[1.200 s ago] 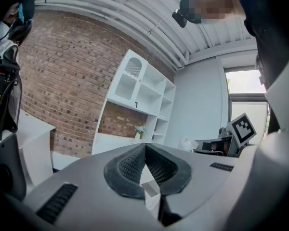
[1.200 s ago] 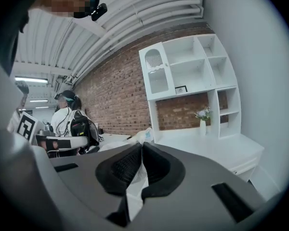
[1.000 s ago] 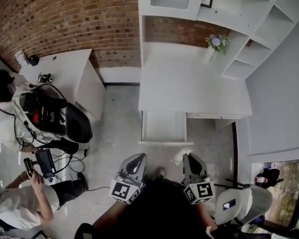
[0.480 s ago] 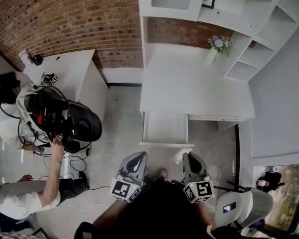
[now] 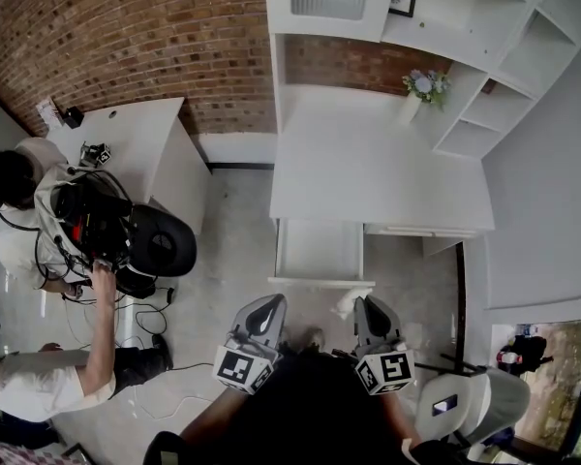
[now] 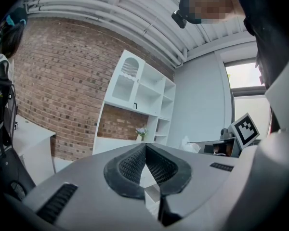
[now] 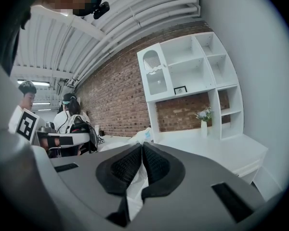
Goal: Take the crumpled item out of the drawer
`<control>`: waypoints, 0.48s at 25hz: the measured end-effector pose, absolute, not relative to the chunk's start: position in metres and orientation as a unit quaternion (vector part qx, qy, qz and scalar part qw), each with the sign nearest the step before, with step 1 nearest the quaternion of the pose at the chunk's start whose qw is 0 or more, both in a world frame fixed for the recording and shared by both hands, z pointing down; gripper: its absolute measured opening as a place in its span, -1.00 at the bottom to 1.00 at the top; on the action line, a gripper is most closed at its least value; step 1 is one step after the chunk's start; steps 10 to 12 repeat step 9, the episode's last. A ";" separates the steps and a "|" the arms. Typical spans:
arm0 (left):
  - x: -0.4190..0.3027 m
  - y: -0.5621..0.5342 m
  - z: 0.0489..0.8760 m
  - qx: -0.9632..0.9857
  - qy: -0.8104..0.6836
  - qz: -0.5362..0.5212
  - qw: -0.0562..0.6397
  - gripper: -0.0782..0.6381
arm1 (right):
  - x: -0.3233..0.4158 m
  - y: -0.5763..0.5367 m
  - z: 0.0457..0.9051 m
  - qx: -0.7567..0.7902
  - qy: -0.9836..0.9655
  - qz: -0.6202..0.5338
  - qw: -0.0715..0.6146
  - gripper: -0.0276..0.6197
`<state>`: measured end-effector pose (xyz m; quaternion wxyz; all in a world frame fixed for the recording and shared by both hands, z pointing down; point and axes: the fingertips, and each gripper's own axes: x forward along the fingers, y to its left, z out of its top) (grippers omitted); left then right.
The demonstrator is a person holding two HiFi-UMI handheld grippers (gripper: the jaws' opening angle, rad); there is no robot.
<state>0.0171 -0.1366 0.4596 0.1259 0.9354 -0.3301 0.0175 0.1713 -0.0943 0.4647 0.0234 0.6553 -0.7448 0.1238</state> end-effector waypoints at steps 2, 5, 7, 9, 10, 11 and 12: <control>0.019 -0.136 0.459 0.936 -0.329 0.016 0.124 -0.71 | 0.172 -0.094 0.466 0.654 -0.746 0.124 0.022 -0.84; 0.019 -0.133 0.460 0.936 -0.329 0.016 0.121 -0.71 | 0.172 -0.092 0.465 0.653 -0.747 0.124 0.021 -0.84; 0.018 -0.132 0.461 0.937 -0.329 0.016 0.119 -0.71 | 0.172 -0.091 0.465 0.651 -0.748 0.124 0.020 -0.84; 0.018 -0.131 0.460 0.936 -0.331 0.014 0.117 -0.71 | 0.172 -0.090 0.465 0.650 -0.750 0.124 0.020 -0.84; 0.018 -0.131 0.460 0.936 -0.331 0.014 0.117 -0.71 | 0.172 -0.090 0.465 0.650 -0.750 0.124 0.020 -0.84; 0.018 -0.131 0.460 0.936 -0.331 0.014 0.117 -0.71 | 0.172 -0.090 0.465 0.650 -0.750 0.124 0.020 -0.84; 0.018 -0.131 0.460 0.936 -0.331 0.014 0.117 -0.71 | 0.172 -0.090 0.465 0.650 -0.750 0.124 0.020 -0.84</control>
